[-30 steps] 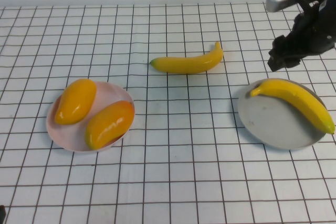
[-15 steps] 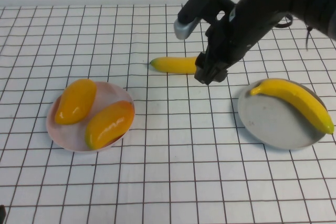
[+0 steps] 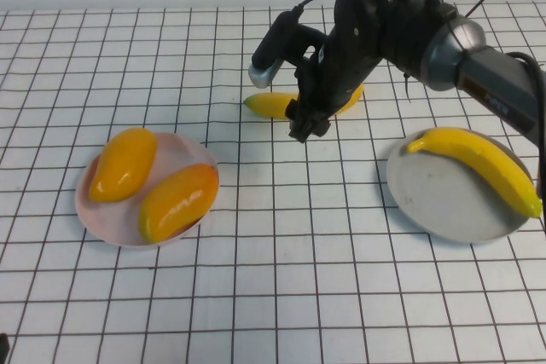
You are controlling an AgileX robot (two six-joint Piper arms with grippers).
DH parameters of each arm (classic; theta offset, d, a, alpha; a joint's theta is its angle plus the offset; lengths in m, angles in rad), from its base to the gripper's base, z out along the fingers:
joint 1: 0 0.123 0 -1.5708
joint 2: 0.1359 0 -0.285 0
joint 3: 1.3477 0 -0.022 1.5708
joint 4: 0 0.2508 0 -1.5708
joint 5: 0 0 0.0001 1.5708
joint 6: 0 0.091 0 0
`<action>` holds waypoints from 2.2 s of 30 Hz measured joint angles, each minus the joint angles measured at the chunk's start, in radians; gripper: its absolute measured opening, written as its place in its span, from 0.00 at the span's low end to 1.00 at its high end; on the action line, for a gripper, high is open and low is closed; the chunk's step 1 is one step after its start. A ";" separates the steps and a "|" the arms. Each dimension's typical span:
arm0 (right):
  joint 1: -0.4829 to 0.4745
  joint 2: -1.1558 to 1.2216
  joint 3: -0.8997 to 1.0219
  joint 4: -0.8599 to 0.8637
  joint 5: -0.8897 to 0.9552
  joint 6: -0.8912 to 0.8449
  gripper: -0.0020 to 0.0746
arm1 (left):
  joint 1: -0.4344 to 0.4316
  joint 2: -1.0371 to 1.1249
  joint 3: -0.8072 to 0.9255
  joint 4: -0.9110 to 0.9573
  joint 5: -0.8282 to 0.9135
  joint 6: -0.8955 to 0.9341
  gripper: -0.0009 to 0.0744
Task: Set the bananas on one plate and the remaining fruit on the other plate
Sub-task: Put another type of fruit in the right plate
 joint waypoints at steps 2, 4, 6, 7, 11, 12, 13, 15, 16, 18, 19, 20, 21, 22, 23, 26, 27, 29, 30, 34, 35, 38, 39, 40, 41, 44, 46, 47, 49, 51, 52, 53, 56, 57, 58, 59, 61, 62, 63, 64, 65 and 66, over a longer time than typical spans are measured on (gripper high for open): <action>0.000 0.029 -0.042 0.006 -0.014 0.000 0.61 | 0.000 0.000 0.000 0.000 0.000 0.000 0.01; -0.006 0.059 -0.077 0.027 -0.036 -0.001 0.61 | 0.000 0.000 0.000 0.000 0.000 0.000 0.01; -0.017 0.081 -0.100 0.036 -0.060 -0.001 0.61 | 0.000 0.000 0.000 0.000 0.000 0.000 0.01; -0.022 0.093 -0.111 0.040 -0.071 -0.001 0.61 | 0.000 0.000 0.000 0.000 0.000 0.000 0.01; -0.042 0.132 -0.123 0.049 -0.099 -0.001 0.61 | 0.000 0.000 0.000 0.000 0.000 0.000 0.01; -0.048 0.139 -0.123 0.050 -0.101 -0.001 0.61 | 0.000 0.000 0.000 0.000 0.000 0.000 0.01; -0.053 0.148 -0.123 0.051 -0.103 -0.001 0.61 | 0.000 0.000 0.000 0.000 0.000 0.000 0.01; -0.062 0.161 -0.124 0.056 -0.105 -0.001 0.61 | 0.000 0.000 0.000 0.000 0.000 0.000 0.01; -0.067 0.164 -0.124 0.061 -0.110 -0.002 0.61 | 0.000 0.000 0.000 0.000 0.000 0.000 0.01; -0.076 0.168 -0.127 0.075 -0.113 -0.002 0.60 | 0.000 0.000 0.000 0.000 0.000 0.000 0.01; -0.079 0.168 -0.127 0.087 -0.114 -0.002 0.58 | 0.000 0.000 0.000 0.000 0.000 0.000 0.01; -0.080 0.168 -0.127 0.097 -0.114 -0.002 0.56 | 0.000 0.000 0.000 0.000 0.000 0.000 0.01; -0.085 0.168 -0.127 0.107 -0.114 -0.004 0.53 | 0.000 0.000 0.000 0.000 0.000 0.000 0.01; -0.088 0.168 -0.129 0.120 -0.110 -0.009 0.49 | 0.000 0.000 0.000 0.000 0.000 0.000 0.01; -0.090 0.169 -0.129 0.131 -0.102 -0.016 0.45 | 0.000 0.000 0.000 0.000 0.000 0.000 0.01; -0.094 0.172 -0.129 0.187 -0.040 -0.054 0.26 | 0.000 0.000 0.000 0.000 0.000 0.000 0.01; -0.094 0.172 -0.129 0.211 -0.016 -0.062 0.20 | 0.000 0.000 0.000 0.000 0.000 0.000 0.01; -0.094 0.172 -0.136 0.247 0.045 -0.070 0.10 | 0.000 0.000 0.000 0.000 0.000 0.000 0.01; -0.092 0.172 -0.147 0.255 0.073 -0.073 0.06 | 0.000 0.000 0.000 0.000 0.000 0.000 0.01; -0.087 0.165 -0.206 0.259 0.139 -0.076 0.02 | 0.000 0.000 0.000 0.000 0.000 0.000 0.01; -0.087 0.160 -0.222 0.259 0.139 -0.076 0.02 | 0.000 0.000 0.000 0.000 0.000 0.000 0.01; -0.087 0.141 -0.291 0.259 0.126 -0.076 0.04 | 0.000 0.000 0.000 0.000 0.000 0.000 0.01; -0.087 0.136 -0.308 0.261 0.110 -0.076 0.07 | 0.000 0.000 0.000 0.000 0.000 0.000 0.01; -0.087 0.131 -0.315 0.261 0.094 -0.076 0.11 | 0.000 0.000 0.000 0.000 0.000 0.000 0.01; -0.087 0.124 -0.320 0.263 0.063 -0.078 0.19 | 0.000 0.000 0.000 0.000 0.000 0.000 0.01; -0.088 0.127 -0.322 0.261 -0.006 -0.096 0.50 | 0.000 0.000 0.000 0.000 0.000 0.000 0.01; -0.088 0.145 -0.322 0.259 -0.042 -0.110 0.71 | 0.000 0.000 0.000 0.000 0.000 0.000 0.01; -0.088 0.156 -0.322 0.259 -0.052 -0.116 0.79 | 0.000 0.000 0.000 0.000 0.000 0.000 0.01; -0.090 0.185 -0.322 0.259 -0.063 -0.125 0.86 | 0.000 0.000 0.000 0.000 0.000 0.000 0.01; -0.090 0.217 -0.322 0.259 -0.065 -0.130 0.87 | 0.000 0.000 0.000 0.000 0.000 0.000 0.01; -0.092 0.234 -0.322 0.259 -0.065 -0.132 0.86 | 0.000 0.000 0.000 0.000 0.000 0.000 0.01; -0.092 0.249 -0.322 0.259 -0.068 -0.138 0.85 | 0.000 0.000 0.000 0.000 0.000 0.000 0.01; -0.092 0.282 -0.320 0.258 -0.088 -0.166 0.79 | 0.000 0.000 0.000 0.000 0.000 0.000 0.01; -0.094 0.288 -0.320 0.258 -0.098 -0.172 0.78 | 0.000 0.000 0.000 0.000 0.000 0.000 0.01; -0.094 0.293 -0.320 0.258 -0.108 -0.174 0.76 | 0.000 0.000 0.000 0.000 0.000 0.000 0.01; -0.094 0.296 -0.320 0.258 -0.116 -0.177 0.75 | 0.000 0.000 0.000 0.000 0.000 0.000 0.01; -0.098 0.298 -0.320 0.258 -0.128 -0.182 0.71 | 0.000 0.000 0.000 0.000 0.000 0.000 0.01; -0.098 0.298 -0.320 0.260 -0.133 -0.184 0.69 | 0.000 0.000 0.000 0.000 0.000 0.000 0.01; -0.100 0.298 -0.320 0.262 -0.135 -0.184 0.67 | 0.000 0.000 0.000 0.000 0.000 0.000 0.01; -0.104 0.298 -0.320 0.264 -0.135 -0.184 0.64 | 0.000 0.000 0.000 0.000 0.000 0.000 0.01; -0.109 0.298 -0.320 0.268 -0.133 -0.186 0.62 | 0.000 0.000 0.000 0.000 0.000 0.000 0.01; -0.113 0.298 -0.320 0.270 -0.124 -0.186 0.60 | 0.000 0.000 0.000 0.000 0.000 0.000 0.01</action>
